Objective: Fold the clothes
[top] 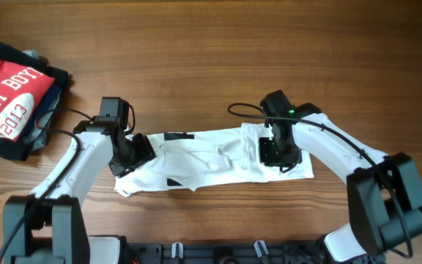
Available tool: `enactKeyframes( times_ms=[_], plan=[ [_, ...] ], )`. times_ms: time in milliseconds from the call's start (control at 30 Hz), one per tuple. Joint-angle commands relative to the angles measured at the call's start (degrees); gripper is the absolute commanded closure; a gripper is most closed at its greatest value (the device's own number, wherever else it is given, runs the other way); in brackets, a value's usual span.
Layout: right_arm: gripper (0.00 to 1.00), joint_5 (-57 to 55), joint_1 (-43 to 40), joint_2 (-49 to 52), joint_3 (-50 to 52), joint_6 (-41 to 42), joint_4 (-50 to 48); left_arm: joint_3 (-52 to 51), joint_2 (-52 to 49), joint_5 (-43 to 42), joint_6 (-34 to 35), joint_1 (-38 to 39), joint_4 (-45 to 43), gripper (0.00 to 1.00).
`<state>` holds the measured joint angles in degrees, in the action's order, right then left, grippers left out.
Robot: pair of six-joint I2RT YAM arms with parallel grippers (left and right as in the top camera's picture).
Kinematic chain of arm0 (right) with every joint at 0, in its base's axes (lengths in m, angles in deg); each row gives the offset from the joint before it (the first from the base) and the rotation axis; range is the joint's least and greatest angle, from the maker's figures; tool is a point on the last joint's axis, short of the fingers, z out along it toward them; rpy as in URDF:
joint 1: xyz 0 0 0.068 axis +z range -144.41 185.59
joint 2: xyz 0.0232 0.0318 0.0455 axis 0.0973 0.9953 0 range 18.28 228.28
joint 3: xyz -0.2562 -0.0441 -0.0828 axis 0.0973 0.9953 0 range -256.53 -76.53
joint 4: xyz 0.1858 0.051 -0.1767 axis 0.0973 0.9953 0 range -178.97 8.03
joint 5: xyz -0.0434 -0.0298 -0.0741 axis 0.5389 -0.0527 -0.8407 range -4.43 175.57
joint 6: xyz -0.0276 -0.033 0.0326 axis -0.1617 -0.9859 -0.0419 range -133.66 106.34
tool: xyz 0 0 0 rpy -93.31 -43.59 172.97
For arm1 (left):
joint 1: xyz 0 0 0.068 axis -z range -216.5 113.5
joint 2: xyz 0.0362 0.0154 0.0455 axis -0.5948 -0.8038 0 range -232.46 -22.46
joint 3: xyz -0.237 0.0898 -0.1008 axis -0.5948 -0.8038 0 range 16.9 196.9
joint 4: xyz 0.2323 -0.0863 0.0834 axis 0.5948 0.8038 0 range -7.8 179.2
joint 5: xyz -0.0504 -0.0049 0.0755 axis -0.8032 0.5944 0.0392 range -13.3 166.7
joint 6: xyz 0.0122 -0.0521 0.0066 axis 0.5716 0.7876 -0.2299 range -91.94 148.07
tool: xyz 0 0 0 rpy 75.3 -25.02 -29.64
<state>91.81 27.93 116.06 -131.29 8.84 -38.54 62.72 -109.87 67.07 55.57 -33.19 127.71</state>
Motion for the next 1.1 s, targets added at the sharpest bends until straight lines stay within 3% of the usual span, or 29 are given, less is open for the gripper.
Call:
enactKeyframes(
  times_ms=[0,133,533,867,1067],
  plan=[
    [0.84,-0.2,-0.1,4.5,0.4,0.6,-1.9,-0.2,-3.4,-1.5,-0.3,-0.2,-2.8,0.46],
    [0.84,1.3,-0.2,8.6,0.4,0.3,-5.9,-0.2,-7.2,-1.5,-0.3,-0.2,-7.5,0.5],
    [0.85,0.8,-7.3,8.8,-0.2,-4.9,-19.3,-0.2,-10.5,-1.5,-0.3,-0.2,-24.3,0.47],
    [0.8,-9.1,-8.3,8.8,-3.8,-5.8,-16.5,0.3,-10.5,-1.2,-3.4,-0.3,-28.0,0.41],
    [0.8,-9.6,-10.0,8.8,-3.8,-7.5,-14.2,0.3,-10.4,-4.0,-3.1,-0.2,-27.8,0.38]
  ],
)
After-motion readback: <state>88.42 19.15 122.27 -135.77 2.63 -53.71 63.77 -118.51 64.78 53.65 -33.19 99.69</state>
